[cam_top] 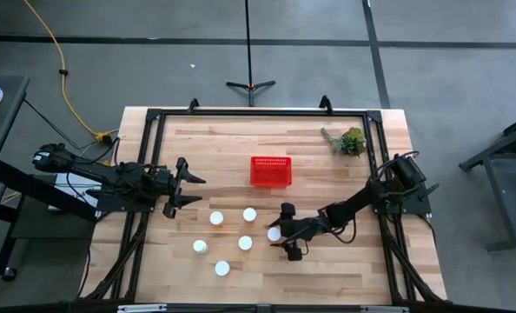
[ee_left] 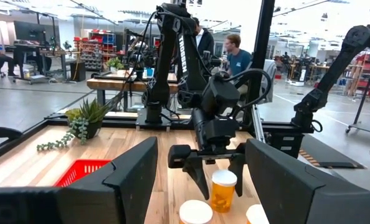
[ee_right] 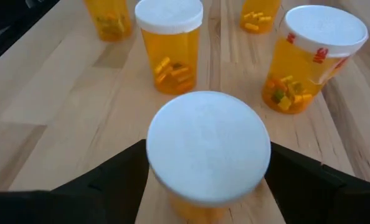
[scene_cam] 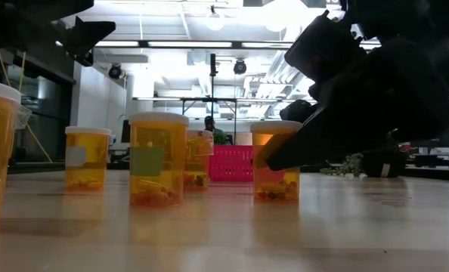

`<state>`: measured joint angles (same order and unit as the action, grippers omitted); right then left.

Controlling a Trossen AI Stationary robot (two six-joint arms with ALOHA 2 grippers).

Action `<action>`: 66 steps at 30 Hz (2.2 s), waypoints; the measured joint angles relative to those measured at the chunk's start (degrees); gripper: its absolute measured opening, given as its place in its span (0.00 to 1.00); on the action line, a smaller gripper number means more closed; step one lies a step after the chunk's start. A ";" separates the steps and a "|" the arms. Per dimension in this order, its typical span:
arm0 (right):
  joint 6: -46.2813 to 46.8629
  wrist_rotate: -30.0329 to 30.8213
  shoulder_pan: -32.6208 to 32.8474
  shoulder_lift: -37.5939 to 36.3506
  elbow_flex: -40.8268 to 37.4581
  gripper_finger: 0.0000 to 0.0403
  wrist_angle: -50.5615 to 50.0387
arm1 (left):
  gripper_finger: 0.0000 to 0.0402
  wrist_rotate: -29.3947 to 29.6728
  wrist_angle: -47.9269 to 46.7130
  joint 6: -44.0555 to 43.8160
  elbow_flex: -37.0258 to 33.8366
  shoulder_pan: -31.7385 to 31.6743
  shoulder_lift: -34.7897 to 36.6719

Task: Pick and place pill bottles into a basket
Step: Put the orange pill bottle into the red bin

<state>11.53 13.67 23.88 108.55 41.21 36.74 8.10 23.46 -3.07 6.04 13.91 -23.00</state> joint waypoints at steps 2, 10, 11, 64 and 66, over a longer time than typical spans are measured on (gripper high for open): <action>0.00 -0.40 -0.02 0.00 0.00 0.66 0.03 | 0.69 0.04 -0.02 0.00 0.00 0.00 0.00; 0.01 -0.01 -0.02 0.00 0.00 0.51 0.04 | 0.69 0.07 -0.04 -0.17 0.00 -0.02 0.00; 0.02 0.03 -0.06 0.00 0.00 0.49 0.13 | 0.69 0.04 -0.14 -0.17 0.00 0.00 0.00; -4.93 -1.53 -33.02 -17.20 0.09 0.44 -19.66 | 0.69 0.04 -0.94 -0.22 0.00 -0.02 0.00; -4.09 -2.41 -33.42 -16.47 0.08 0.44 -19.76 | 0.69 0.04 -0.94 -0.22 0.00 -0.01 0.00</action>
<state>7.44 11.26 -9.54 92.08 41.29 16.98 8.14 22.52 -3.29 6.04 13.90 -23.00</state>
